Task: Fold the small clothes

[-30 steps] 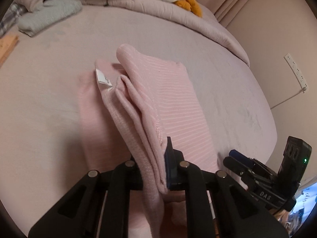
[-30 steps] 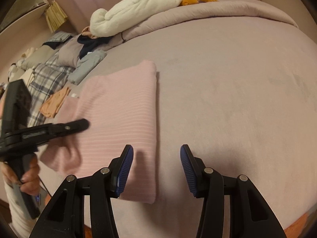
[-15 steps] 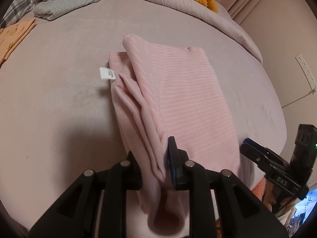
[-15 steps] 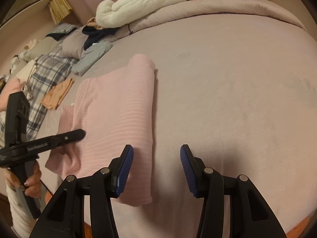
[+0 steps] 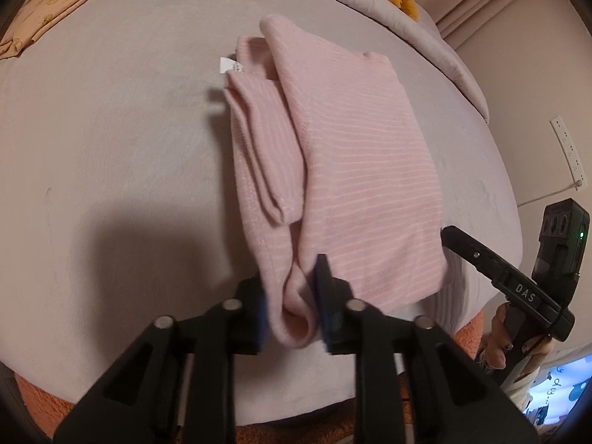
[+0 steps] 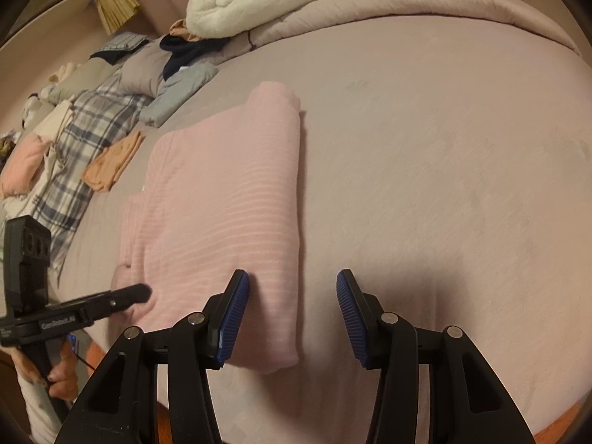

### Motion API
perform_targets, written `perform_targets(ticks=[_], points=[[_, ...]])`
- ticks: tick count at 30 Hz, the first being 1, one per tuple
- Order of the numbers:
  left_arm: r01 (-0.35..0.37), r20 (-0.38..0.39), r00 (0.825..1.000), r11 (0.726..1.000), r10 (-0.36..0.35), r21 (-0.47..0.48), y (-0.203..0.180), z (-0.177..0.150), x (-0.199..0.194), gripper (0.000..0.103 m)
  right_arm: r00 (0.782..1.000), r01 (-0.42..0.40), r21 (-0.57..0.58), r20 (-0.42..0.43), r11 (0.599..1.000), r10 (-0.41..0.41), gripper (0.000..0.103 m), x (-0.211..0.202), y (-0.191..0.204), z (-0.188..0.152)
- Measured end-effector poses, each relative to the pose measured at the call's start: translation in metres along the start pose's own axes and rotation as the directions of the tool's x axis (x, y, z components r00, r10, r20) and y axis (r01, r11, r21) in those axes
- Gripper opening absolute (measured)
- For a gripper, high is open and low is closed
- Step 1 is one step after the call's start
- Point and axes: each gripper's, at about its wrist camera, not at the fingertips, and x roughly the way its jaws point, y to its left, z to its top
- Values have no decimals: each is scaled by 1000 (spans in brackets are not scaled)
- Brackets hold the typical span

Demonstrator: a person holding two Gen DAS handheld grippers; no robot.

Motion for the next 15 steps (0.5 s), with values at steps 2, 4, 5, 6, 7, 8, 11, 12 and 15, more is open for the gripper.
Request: perform_targets(ticks=[2, 4, 5, 6, 7, 8, 11, 12, 15], points=[[-11, 4, 1000, 1000, 11, 12, -3, -2, -3, 19, 1000, -2, -9, -3, 1000, 2, 49, -1, 1, -1], [-18, 9, 1000, 1000, 18, 20, -8, 3, 1, 20, 1000, -4, -18, -6, 1000, 4, 49, -3, 3, -2], [-21, 8, 1000, 1000, 20, 15, -6, 5, 4, 22, 1000, -9, -21, -9, 1000, 9, 49, -3, 3, -3], [-27, 4, 1000, 1000, 27, 7, -1, 4, 6, 24, 1000, -14, -24, -14, 1000, 14, 49, -3, 4, -3], [-39, -2, 999, 999, 39, -3, 2, 3, 10, 24, 1000, -18, -27, -19, 999, 17, 49, -2, 3, -4], [-40, -4, 999, 999, 40, -12, 4, 2, 13, 25, 1000, -16, -28, -27, 999, 15, 49, 0, 3, -6], [-44, 5, 999, 999, 45, -18, 2, 1, 16, 25, 999, -11, -25, -49, 1000, 10, 49, 8, 4, -9], [-45, 6, 999, 999, 46, -16, 0, 1, 16, 25, 998, -13, -23, -56, 1000, 11, 49, 9, 3, -9], [-41, 0, 999, 999, 41, -23, 0, 3, 14, 29, 998, -13, -24, -66, 1000, 11, 49, 10, 2, -12]])
